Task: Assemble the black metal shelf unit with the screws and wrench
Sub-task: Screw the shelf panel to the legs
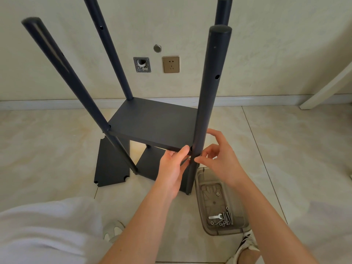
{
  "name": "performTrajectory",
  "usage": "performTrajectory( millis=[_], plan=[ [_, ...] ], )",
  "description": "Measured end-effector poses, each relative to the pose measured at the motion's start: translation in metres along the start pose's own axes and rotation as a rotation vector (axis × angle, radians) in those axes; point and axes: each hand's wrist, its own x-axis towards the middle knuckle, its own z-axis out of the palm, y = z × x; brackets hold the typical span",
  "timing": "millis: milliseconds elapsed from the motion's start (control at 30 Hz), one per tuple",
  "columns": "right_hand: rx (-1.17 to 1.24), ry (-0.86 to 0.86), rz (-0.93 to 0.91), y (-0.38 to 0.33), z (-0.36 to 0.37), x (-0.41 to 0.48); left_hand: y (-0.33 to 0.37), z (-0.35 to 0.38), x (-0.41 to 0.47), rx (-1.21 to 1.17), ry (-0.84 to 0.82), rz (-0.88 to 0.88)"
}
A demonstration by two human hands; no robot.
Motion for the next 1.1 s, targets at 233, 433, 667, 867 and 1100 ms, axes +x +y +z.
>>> performTrajectory(
  millis=[233, 433, 667, 867, 1100],
  plan=[
    [0.02, -0.231, 0.027, 0.0, -0.011, 0.02, 0.006, -0.003, -0.003, 0.167, 0.022, -0.066],
    [0.124, -0.284, 0.122, 0.002, -0.021, 0.034, 0.017, -0.014, -0.017, 0.921, 0.136, 0.23],
    [0.184, -0.32, 0.09, 0.001, -0.022, 0.035, 0.019, 0.003, -0.021, 1.437, 0.091, 0.79],
    [0.177, -0.317, 0.101, 0.0, -0.022, 0.033, 0.026, 0.003, -0.005, 1.503, 0.092, 0.894],
    [0.494, -0.364, 0.34, -0.002, -0.026, 0.025, 0.025, 0.003, 0.001, 1.393, -0.009, 0.91]
  ],
)
